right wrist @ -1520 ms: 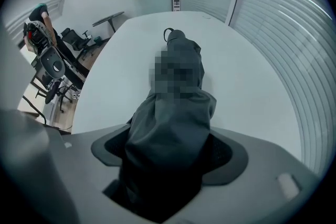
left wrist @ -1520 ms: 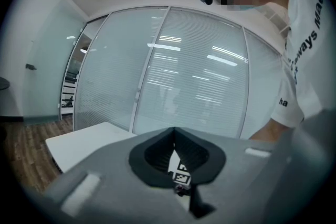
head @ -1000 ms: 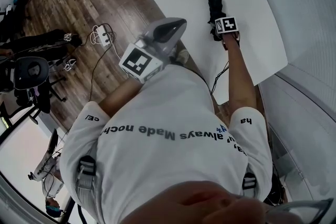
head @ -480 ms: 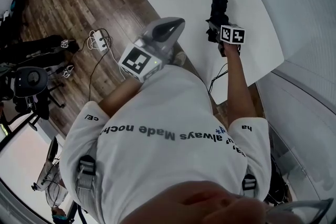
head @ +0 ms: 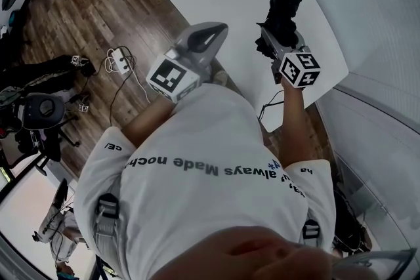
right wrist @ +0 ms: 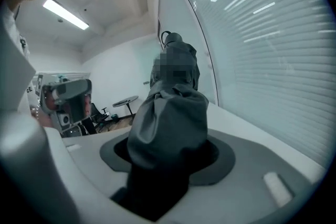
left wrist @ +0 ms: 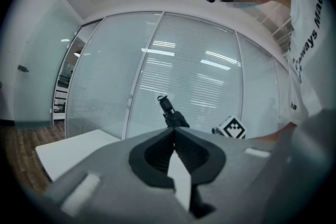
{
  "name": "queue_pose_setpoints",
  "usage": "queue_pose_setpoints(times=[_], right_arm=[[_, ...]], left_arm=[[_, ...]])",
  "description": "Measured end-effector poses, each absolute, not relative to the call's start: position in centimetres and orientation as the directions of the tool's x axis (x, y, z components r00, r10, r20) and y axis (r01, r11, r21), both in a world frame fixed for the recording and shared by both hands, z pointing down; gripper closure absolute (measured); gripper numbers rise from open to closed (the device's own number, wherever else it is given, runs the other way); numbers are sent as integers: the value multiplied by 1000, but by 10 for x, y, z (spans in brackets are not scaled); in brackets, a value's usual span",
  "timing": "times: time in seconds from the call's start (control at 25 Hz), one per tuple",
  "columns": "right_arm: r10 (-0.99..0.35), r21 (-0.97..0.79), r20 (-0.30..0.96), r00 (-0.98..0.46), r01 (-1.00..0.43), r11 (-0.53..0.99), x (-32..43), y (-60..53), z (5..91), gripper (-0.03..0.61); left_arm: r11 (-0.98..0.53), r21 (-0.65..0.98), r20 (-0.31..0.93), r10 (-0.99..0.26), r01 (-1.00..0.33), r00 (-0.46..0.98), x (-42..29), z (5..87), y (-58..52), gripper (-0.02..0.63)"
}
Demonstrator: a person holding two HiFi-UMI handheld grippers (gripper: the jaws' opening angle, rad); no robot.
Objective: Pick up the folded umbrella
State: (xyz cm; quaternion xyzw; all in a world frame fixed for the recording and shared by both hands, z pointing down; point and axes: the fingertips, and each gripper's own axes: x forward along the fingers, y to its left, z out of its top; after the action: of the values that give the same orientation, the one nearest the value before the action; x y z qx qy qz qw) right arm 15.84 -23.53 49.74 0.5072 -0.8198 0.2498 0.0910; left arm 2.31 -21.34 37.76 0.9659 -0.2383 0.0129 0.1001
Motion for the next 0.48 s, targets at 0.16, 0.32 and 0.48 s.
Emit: queue_pose_setpoints(times=[0.16, 0.32, 0.48], right_arm=[[-843, -285, 268, -466, -874, 393, 150, -223, 437, 327], [-882, -211, 155, -445, -887, 410, 146, -203, 387, 325], [-905, -123, 91, -415, -907, 403, 137, -182, 353, 324]], left_arm=[[-871, 182, 63, -453, -456, 889, 24, 376, -220, 614], [-875, 178, 51, -448, -450, 892, 28, 369, -217, 614], [-877, 178, 36, -448, -447, 893, 30, 360, -213, 614]])
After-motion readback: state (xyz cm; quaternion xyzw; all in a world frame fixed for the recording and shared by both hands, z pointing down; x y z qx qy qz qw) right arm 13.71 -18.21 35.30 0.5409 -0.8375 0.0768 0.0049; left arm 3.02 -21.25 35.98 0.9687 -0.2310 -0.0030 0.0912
